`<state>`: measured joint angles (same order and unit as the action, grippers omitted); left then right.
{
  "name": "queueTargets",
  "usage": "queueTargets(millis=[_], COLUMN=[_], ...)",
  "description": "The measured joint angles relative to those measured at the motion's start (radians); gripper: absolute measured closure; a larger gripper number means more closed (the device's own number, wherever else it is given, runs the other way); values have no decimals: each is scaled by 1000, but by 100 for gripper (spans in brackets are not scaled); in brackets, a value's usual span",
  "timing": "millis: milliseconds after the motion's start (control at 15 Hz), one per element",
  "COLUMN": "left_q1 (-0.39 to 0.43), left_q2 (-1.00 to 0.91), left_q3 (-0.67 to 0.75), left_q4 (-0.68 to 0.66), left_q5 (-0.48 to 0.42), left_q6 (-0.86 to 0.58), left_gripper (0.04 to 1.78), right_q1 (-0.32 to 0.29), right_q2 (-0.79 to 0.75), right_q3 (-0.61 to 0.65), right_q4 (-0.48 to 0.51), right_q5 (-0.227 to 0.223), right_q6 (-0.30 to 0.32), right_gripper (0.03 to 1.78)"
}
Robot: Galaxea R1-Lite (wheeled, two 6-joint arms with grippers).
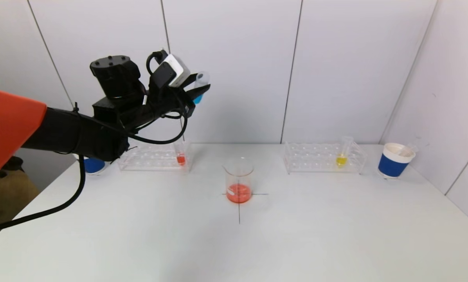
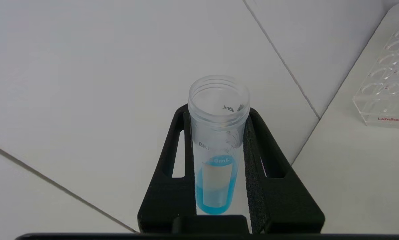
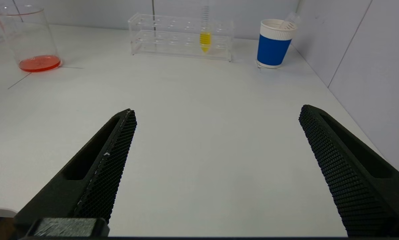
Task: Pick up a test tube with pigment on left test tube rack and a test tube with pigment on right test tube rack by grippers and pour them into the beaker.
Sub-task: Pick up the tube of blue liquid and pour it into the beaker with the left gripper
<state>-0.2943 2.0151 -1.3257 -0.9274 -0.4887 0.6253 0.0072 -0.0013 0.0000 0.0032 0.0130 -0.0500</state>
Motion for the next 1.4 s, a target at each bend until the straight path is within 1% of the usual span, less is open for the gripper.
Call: queueTargets(millis=[133,467,867,1067,1200,1400], left_q1=[-14,-64,-85,-96,-100,-109], left_q2=[15,29,42,47,50,57], left_q3=[7,14,16,27,43,87], left_q4=[-14,-14,-18,-19,-35,-74], left_q5=[-14,-19,-23,-61,-72,-72], left_q6=[71,145,272,338,388,415], left_gripper=[139,139,139,139,139,139], right_q1=[0,0,0,0,0,0], right_q2=[0,0,0,0,0,0], right_q3=[0,0,0,0,0,0], right_q4=[0,0,0,0,0,0], right_q5=[0,0,0,0,0,0], right_q6=[0,0,0,0,0,0], right_gripper=[4,4,4,4,4,4])
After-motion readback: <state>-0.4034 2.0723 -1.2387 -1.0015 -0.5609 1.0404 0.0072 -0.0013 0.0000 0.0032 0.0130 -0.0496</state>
